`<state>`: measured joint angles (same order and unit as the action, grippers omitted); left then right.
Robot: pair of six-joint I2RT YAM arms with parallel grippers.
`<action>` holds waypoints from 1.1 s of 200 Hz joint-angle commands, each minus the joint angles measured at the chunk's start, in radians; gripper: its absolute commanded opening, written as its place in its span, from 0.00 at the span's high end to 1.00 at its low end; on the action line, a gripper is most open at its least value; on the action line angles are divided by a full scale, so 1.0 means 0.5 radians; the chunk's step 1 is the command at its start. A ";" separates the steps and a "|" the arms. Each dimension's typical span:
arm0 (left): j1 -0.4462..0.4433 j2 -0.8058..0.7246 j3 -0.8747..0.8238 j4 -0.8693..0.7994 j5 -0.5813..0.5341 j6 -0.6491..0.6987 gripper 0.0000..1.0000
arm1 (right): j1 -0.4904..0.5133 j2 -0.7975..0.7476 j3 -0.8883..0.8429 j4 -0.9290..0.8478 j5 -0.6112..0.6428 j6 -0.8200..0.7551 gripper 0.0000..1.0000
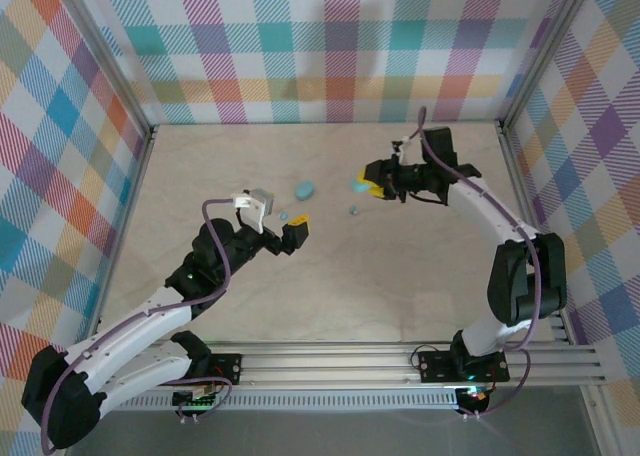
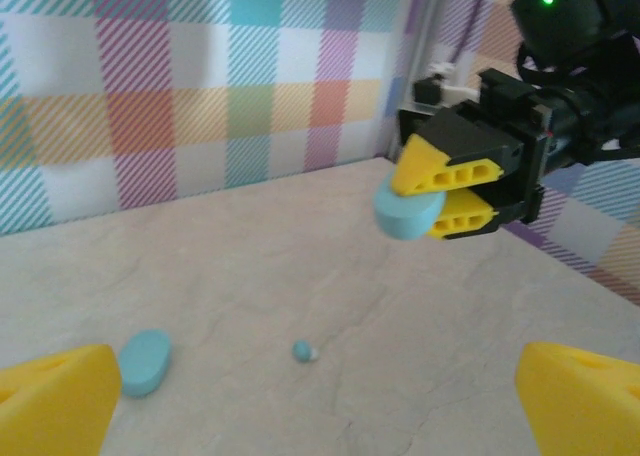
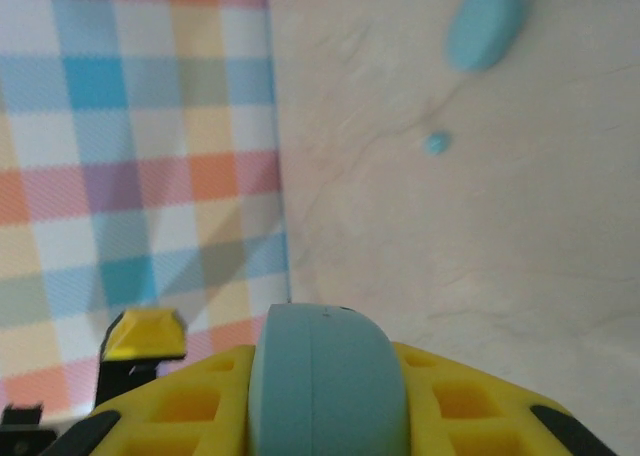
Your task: Insert wireless bluetooth earbuds into charging case
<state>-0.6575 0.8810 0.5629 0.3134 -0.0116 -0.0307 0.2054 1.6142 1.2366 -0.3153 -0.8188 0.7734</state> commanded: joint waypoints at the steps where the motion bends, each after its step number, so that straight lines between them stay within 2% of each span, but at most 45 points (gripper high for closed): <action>1: 0.023 -0.068 0.000 -0.209 -0.178 -0.056 0.00 | -0.177 0.104 -0.081 -0.175 0.087 -0.279 0.84; 37: 0.024 -0.083 -0.050 -0.280 -0.198 -0.134 0.00 | -0.330 0.332 -0.099 -0.395 0.462 -0.635 0.84; 98: 0.033 0.039 0.031 -0.491 -0.267 -0.351 0.00 | -0.367 0.761 0.040 -0.464 0.582 -0.737 0.83; 130: 0.042 0.068 0.058 -0.575 -0.262 -0.385 0.00 | -0.363 0.717 -0.003 -0.490 0.768 -0.750 0.76; 156: 0.048 0.085 0.038 -0.566 -0.266 -0.411 0.00 | -0.365 0.663 -0.006 -0.572 0.901 -0.804 0.60; 176: 0.051 0.105 0.037 -0.564 -0.283 -0.429 0.00 | -0.364 0.601 -0.031 -0.587 0.944 -0.805 0.53; 220: 0.075 0.218 0.206 -0.836 -0.421 -0.490 0.00 | -0.364 0.395 -0.073 -0.641 1.027 -0.808 0.47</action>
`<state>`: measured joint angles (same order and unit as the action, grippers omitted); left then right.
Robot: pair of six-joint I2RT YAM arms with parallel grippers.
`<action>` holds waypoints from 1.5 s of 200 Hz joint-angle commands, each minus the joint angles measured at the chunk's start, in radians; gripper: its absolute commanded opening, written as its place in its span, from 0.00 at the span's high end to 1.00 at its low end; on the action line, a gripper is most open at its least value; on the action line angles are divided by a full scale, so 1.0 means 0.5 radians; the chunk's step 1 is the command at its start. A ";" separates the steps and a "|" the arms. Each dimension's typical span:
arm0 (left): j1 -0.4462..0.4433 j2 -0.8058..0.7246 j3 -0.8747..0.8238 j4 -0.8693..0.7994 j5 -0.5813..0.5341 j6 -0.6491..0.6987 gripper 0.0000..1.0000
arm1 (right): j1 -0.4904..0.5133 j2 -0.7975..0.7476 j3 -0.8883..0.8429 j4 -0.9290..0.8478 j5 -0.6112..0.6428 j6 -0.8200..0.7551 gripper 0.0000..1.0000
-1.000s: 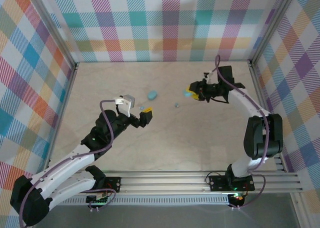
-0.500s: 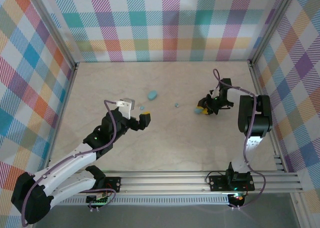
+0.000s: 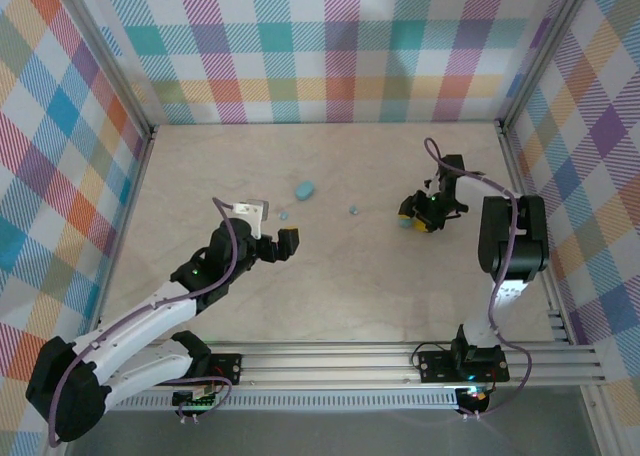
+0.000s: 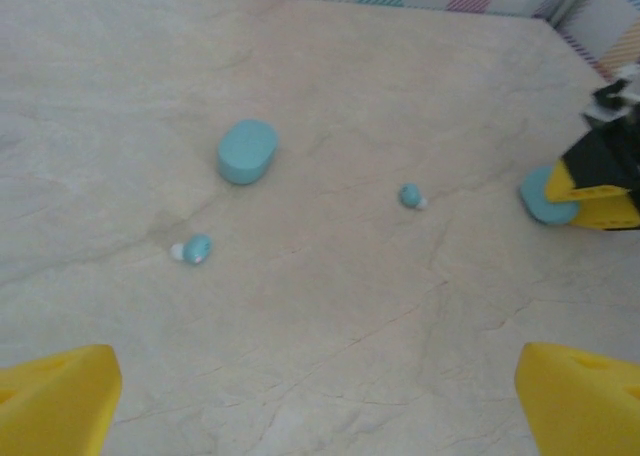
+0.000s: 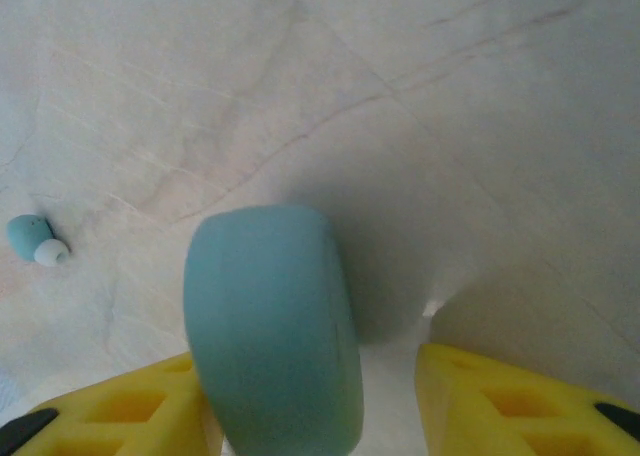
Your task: Insert wireless bluetooth earbuds into charging case
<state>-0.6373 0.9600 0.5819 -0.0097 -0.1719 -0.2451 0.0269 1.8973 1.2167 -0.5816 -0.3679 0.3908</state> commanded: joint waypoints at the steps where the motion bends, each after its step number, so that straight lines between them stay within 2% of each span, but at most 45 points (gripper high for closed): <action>1: 0.035 0.066 0.174 -0.198 -0.098 -0.057 0.00 | -0.006 -0.174 -0.034 -0.111 0.128 -0.044 0.47; 61: 0.143 0.459 0.591 -0.508 0.199 0.107 0.00 | 0.000 -0.568 -0.043 -0.202 0.127 -0.040 0.45; 94: 0.220 0.810 0.862 -0.519 0.338 0.233 0.00 | 0.031 -0.770 -0.100 -0.169 0.055 -0.033 0.44; 104: 0.255 0.944 0.975 -0.623 0.385 0.291 0.00 | 0.047 -0.820 -0.118 -0.160 0.038 -0.032 0.43; 122: 0.335 1.210 1.213 -0.737 0.552 0.341 0.05 | 0.078 -0.883 -0.149 -0.140 0.005 -0.022 0.43; 138: 0.389 1.451 1.431 -0.828 0.691 0.379 0.16 | 0.104 -0.924 -0.201 -0.099 -0.046 0.000 0.43; 154: 0.406 1.664 1.585 -0.904 0.666 0.414 0.22 | 0.119 -0.962 -0.278 -0.026 -0.065 0.026 0.42; 187: 0.431 1.993 1.874 -0.993 0.626 0.426 0.24 | 0.126 -0.902 -0.330 0.028 -0.147 0.021 0.41; 221: 0.434 2.349 2.294 -1.284 0.555 0.446 0.28 | 0.126 -0.847 -0.321 0.077 -0.221 -0.022 0.40; 265: 0.449 2.537 2.485 -1.370 0.362 0.421 0.29 | 0.126 -0.782 -0.329 0.167 -0.268 -0.026 0.39; 300: 0.455 2.621 2.555 -1.361 0.382 0.445 0.28 | 0.126 -0.720 -0.329 0.235 -0.320 0.016 0.39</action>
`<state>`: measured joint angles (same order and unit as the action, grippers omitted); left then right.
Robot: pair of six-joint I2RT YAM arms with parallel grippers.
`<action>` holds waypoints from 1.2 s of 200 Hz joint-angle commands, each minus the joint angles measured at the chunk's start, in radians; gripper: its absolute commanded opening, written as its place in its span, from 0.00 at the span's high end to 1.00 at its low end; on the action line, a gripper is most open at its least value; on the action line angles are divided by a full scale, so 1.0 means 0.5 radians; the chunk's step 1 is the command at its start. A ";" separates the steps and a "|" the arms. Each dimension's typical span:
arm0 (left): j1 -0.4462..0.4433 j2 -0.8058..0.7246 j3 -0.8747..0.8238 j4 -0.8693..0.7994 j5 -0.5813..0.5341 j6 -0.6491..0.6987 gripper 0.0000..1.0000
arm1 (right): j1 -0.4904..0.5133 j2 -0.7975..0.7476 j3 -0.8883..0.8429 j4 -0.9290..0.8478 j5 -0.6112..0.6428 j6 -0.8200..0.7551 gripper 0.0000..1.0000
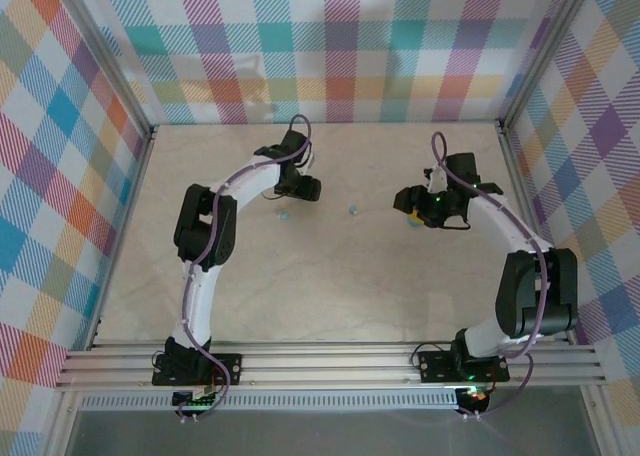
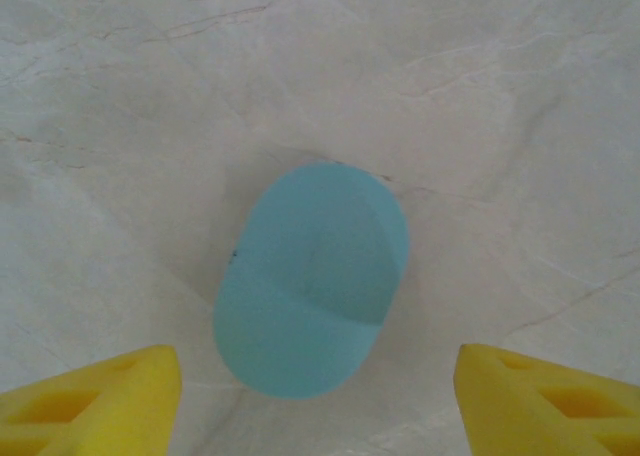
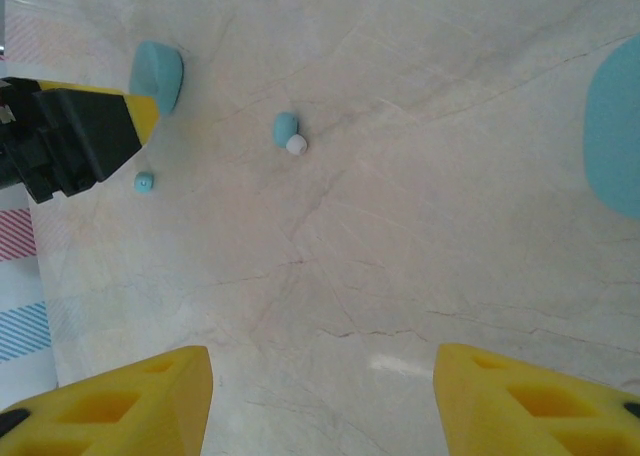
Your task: Insert wireless bluetooth earbuds into charging case
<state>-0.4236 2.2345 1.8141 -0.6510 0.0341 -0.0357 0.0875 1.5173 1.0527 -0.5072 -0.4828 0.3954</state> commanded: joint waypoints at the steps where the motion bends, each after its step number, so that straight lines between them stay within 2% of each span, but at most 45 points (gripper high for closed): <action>1: 0.028 0.072 0.095 -0.079 -0.029 0.027 0.28 | 0.006 0.041 -0.001 0.089 -0.090 0.005 0.39; 54: 0.034 0.197 0.227 -0.082 0.075 0.096 0.30 | 0.006 0.056 0.006 0.108 -0.084 0.022 0.39; 88: 0.034 0.210 0.238 -0.085 0.124 0.124 0.43 | 0.006 0.046 0.010 0.109 -0.091 0.036 0.39; 130: 0.034 0.123 0.093 -0.032 0.138 0.144 0.59 | 0.006 0.024 0.029 0.108 -0.109 0.062 0.38; 170: 0.031 -0.081 -0.093 0.044 0.321 0.198 0.67 | 0.005 -0.019 0.030 0.136 -0.190 0.116 0.39; 213: 0.008 -0.526 -0.557 0.281 0.553 0.307 0.71 | 0.033 -0.015 0.073 0.140 -0.439 0.216 0.41; 240: -0.028 -0.824 -0.861 0.354 0.777 0.444 0.72 | 0.187 -0.015 0.113 0.131 -0.462 0.248 0.41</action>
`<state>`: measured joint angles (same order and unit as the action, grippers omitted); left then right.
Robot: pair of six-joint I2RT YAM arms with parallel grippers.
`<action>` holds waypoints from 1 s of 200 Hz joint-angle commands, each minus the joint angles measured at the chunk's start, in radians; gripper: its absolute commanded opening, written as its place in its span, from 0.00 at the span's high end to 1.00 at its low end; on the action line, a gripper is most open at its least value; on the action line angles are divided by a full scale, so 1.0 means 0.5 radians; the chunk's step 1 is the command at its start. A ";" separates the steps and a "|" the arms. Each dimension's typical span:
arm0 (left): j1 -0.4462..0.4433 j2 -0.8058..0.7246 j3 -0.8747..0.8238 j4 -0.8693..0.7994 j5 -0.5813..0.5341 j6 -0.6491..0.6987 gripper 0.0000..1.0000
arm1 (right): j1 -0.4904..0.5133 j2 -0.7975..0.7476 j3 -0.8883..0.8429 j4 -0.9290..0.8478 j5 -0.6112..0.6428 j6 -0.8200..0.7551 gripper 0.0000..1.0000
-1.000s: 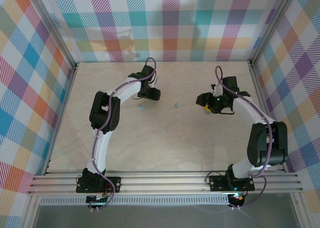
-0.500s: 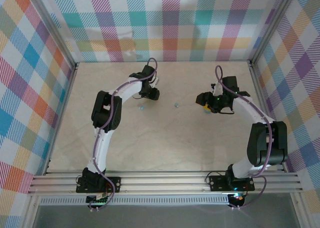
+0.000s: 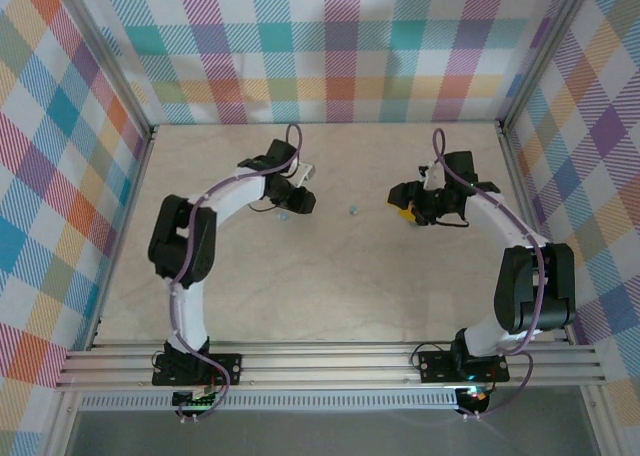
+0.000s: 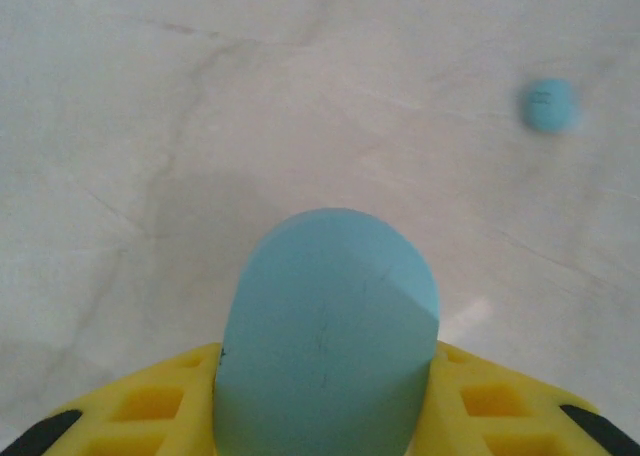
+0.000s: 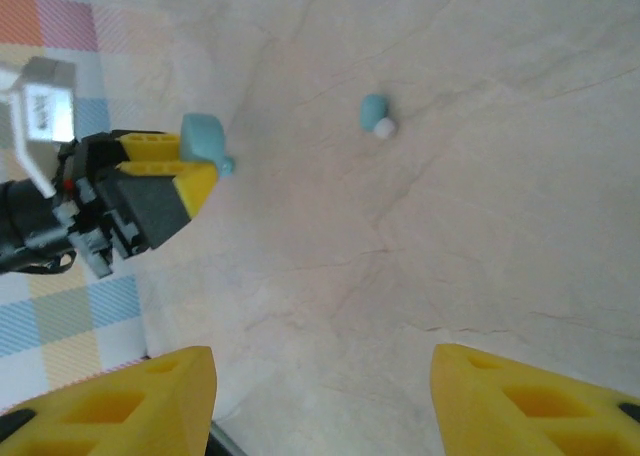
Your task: Insert wireless bluetooth earbuds into charging case
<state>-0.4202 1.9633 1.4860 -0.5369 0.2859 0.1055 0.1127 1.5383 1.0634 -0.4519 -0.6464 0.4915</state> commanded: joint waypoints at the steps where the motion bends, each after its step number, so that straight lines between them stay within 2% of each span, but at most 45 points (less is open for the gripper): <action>1: -0.037 -0.296 -0.217 0.129 0.280 0.167 0.72 | 0.146 -0.056 0.094 0.017 -0.134 0.055 0.41; 21: -0.090 -0.558 -0.474 0.205 0.400 0.264 0.72 | 0.334 0.005 0.166 0.002 -0.202 0.075 0.41; 50: -0.129 -0.888 -0.792 0.311 0.519 0.299 0.72 | 0.507 0.119 0.187 0.204 -0.439 0.314 0.40; 84: -0.138 -1.151 -0.993 0.408 0.612 0.285 0.72 | 0.634 0.165 0.221 0.247 -0.471 0.393 0.40; 106: -0.139 -1.210 -1.034 0.430 0.632 0.273 0.72 | 0.698 0.175 0.234 0.232 -0.487 0.413 0.39; 135: -0.144 -1.221 -1.043 0.469 0.662 0.265 0.72 | 0.783 0.172 0.311 0.055 -0.383 0.325 0.39; 200: -0.157 -1.210 -0.997 0.488 0.746 0.240 0.72 | 0.845 0.245 0.370 0.080 -0.391 0.364 0.39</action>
<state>-0.4904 1.3724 0.9756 -0.3088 0.6140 0.2256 0.5247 1.6348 1.2148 -0.3927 -0.8417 0.6731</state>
